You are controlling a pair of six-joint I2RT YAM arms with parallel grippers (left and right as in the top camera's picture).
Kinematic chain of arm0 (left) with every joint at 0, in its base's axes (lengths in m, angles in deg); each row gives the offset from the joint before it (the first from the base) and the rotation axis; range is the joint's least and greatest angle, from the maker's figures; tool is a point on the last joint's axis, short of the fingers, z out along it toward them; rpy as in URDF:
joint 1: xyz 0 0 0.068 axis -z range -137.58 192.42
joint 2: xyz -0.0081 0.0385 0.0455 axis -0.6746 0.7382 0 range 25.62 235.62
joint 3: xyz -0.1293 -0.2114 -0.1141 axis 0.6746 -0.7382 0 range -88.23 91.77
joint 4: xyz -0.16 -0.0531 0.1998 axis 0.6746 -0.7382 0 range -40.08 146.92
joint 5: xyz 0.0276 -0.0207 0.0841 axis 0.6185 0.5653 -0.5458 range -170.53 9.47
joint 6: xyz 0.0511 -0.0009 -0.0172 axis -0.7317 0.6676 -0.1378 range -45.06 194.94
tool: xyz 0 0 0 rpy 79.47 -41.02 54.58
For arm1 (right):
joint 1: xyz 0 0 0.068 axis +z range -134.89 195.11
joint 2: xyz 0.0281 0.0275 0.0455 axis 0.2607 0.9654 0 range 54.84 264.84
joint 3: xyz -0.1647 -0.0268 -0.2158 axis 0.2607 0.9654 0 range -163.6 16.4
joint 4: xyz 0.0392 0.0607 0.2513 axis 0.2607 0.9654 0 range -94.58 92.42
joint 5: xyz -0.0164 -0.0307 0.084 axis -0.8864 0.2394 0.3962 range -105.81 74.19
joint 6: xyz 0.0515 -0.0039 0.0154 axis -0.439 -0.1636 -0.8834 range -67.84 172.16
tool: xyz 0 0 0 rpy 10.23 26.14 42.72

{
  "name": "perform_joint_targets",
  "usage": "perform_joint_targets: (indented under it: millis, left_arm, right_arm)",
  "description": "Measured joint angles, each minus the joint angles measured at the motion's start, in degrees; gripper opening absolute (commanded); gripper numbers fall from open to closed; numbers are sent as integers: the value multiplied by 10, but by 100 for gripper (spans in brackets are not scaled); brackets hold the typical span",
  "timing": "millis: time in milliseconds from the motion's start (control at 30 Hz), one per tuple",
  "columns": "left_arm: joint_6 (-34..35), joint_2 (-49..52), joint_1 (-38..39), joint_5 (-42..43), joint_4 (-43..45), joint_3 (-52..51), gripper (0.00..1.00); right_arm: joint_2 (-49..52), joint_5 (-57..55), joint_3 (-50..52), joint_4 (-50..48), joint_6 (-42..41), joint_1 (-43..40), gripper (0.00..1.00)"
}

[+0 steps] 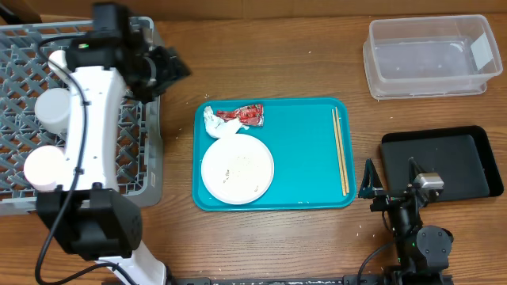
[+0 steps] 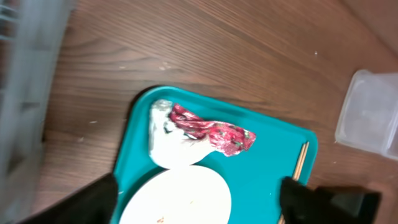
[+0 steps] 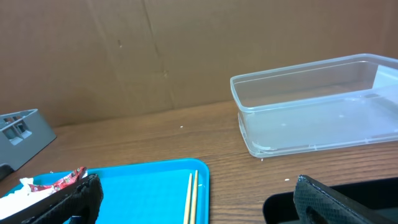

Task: Sort waste into correct bins and load items into the dishwasher
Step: 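Reach the left gripper to the tray and grasp one wooden chopstick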

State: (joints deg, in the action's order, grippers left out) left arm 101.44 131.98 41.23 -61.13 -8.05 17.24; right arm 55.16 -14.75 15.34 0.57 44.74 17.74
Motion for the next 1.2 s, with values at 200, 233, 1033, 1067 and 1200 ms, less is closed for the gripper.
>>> perform_joint_targets:
  millis: [200, 233, 1033, 1067, 1200]
  left_arm:
    - [-1, 0, 127, -79, 3, 0, 89]
    - [-1, 0, 143, -84, 3, 0, 89]
    - [34, 117, 358, -139, 16, 0, 62]
    - [34, 117, 358, -139, 21, 0, 63]
    - [36, 117, 358, -139, 43, 0, 66]
  right_arm:
    - [0, 0, 0, 0, 0, 0, 100]
    - [0, 0, 0, 0, 0, 0, 100]
    - [0, 0, 0, 0, 0, 0, 100]
    - [0, 0, 0, 0, 0, 0, 100]
    - [0, 0, 0, 0, 0, 0, 100]
